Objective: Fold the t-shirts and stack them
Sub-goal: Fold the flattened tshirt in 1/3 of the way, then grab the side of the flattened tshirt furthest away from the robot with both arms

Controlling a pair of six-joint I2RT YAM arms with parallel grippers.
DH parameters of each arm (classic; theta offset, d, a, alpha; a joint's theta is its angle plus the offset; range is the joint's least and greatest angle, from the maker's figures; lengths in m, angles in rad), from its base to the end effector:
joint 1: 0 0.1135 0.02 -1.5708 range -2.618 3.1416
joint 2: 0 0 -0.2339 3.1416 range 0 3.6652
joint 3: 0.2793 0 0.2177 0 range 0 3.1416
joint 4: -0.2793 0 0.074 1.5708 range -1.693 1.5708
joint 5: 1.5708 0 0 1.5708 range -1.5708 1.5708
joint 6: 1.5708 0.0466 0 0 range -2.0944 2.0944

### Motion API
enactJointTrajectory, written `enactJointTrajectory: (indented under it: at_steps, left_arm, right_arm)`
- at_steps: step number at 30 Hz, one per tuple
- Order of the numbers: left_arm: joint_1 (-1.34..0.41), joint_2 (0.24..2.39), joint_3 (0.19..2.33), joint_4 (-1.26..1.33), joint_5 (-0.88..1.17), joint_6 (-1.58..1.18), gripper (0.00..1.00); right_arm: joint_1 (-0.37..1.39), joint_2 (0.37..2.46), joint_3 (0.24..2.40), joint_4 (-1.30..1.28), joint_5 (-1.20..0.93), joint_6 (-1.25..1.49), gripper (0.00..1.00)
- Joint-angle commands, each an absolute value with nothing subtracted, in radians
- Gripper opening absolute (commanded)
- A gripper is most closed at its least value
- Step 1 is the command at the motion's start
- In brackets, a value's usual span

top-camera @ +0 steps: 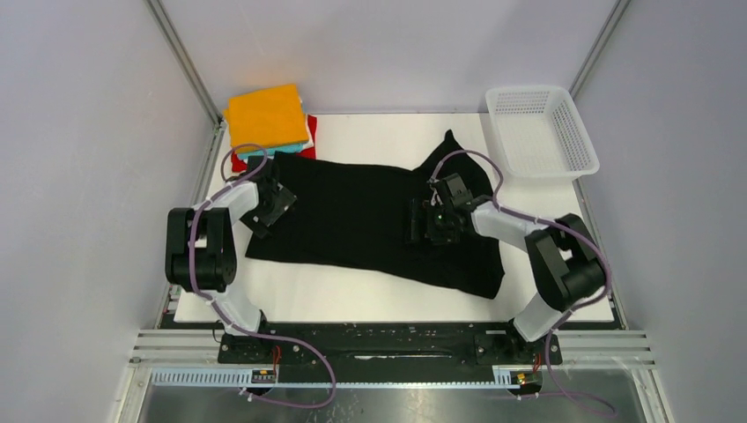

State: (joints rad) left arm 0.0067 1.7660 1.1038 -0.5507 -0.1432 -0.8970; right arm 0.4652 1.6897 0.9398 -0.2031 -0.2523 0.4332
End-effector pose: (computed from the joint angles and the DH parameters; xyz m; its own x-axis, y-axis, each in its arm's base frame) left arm 0.3093 0.0087 0.1491 -0.5402 -0.7771 -0.3230 -0.7672 0.6125 -0.1904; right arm 0.2725 0.1498 0.1499 -0.8978 0.0042 -0.4403 -0.2057 0.8801 0.4278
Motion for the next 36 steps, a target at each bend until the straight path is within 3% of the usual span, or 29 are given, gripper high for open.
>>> enactJointTrajectory:
  at_steps: [1, 12, 17, 25, 31, 36]
  left_arm:
    - [0.005, 1.631, 0.901, -0.625, -0.151, -0.881, 0.99]
    - [0.006, 1.123, 0.522, -0.764, -0.245, -0.954, 0.99]
    - [0.005, 1.028, 0.528, -0.771, -0.26, -0.964, 0.99]
    - [0.006, 1.138, 0.733, -0.713, -0.27, -0.953, 0.99]
    - [0.005, 1.319, 0.889, -0.661, -0.28, -0.947, 0.99]
    - [0.006, 1.567, 1.133, -0.723, -0.28, -0.842, 0.99]
  right_arm:
    - [0.551, 1.593, 0.774, -0.336, -0.198, 0.502, 0.99]
    - [0.751, 1.178, 0.493, -0.512, -0.129, 0.66, 0.99]
    - [0.759, 1.116, 0.525, -0.451, -0.17, 0.649, 0.99]
    - [0.758, 1.309, 0.749, -0.288, -0.088, 0.587, 1.0]
    - [0.722, 1.538, 1.038, -0.387, -0.012, 0.506, 0.99]
    - [0.63, 1.587, 1.143, -0.422, -0.023, 0.455, 1.0]
